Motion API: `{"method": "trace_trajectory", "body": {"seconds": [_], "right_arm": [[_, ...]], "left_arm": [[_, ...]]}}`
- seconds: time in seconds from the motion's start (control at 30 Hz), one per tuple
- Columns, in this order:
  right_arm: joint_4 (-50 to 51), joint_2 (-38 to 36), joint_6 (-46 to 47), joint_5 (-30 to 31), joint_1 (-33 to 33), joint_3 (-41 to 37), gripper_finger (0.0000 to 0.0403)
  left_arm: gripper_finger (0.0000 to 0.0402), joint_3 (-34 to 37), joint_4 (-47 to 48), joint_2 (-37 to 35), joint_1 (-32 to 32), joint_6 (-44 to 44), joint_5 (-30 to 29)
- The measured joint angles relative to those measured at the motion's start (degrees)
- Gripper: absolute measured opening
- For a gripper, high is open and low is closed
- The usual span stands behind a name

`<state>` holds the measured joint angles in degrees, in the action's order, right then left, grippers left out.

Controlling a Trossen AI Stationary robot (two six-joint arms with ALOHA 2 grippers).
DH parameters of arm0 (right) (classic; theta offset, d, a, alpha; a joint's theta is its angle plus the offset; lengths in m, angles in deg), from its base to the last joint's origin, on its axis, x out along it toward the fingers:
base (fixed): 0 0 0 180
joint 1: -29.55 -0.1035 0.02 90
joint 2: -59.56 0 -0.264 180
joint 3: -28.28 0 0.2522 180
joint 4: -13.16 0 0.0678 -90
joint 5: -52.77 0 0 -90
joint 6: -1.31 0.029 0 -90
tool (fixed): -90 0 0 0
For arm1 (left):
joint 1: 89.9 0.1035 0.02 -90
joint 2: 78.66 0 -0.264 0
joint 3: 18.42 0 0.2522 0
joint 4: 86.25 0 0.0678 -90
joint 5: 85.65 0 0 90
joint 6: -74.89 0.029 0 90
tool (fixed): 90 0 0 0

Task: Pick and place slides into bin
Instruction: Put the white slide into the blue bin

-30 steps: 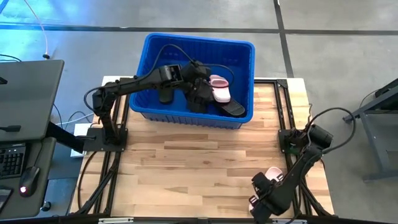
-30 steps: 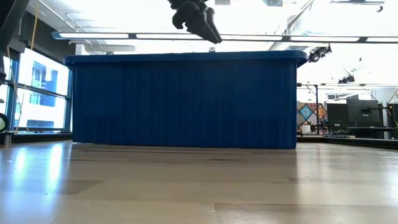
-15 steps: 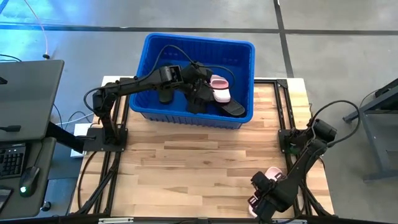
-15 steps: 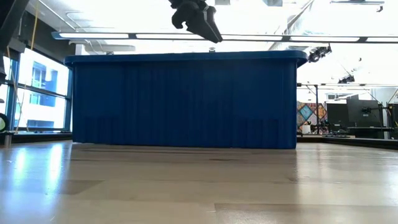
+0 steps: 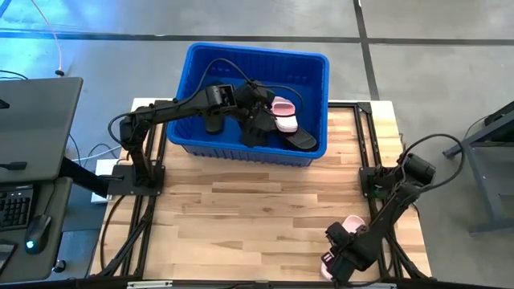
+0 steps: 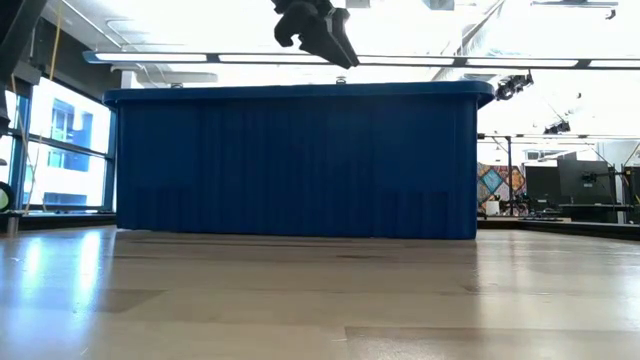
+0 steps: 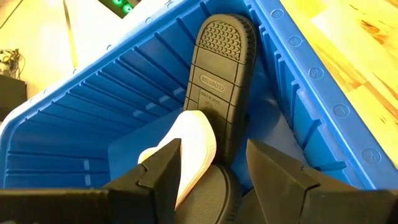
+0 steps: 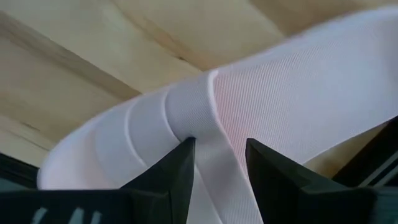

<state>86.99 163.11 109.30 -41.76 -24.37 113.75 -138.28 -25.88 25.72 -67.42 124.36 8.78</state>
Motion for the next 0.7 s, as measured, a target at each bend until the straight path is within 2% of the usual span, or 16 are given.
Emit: {"method": "trace_trajectory", "body": {"seconds": [0.23,0.43,0.53,0.7], "right_arm": [[-2.61,0.07,-3.48,-1.51,0.65,-1.42,0.0139],[-2.24,0.04,-2.57,-2.71,0.55,1.20,0.0139],[-2.36,0.04,-2.59,-0.22,0.65,4.18,0.0139],[-2.53,0.04,-3.01,7.92,0.78,10.03,0.0139]], "left_arm": [[0.0172,0.00,-0.07,0.00,0.00,0.24,0.05],[0.0172,0.00,-0.09,0.00,-0.02,0.24,0.04],[0.0172,0.00,-0.09,0.00,0.00,0.22,0.03],[0.0172,-0.01,-0.02,0.00,-0.02,0.22,0.03]]}}
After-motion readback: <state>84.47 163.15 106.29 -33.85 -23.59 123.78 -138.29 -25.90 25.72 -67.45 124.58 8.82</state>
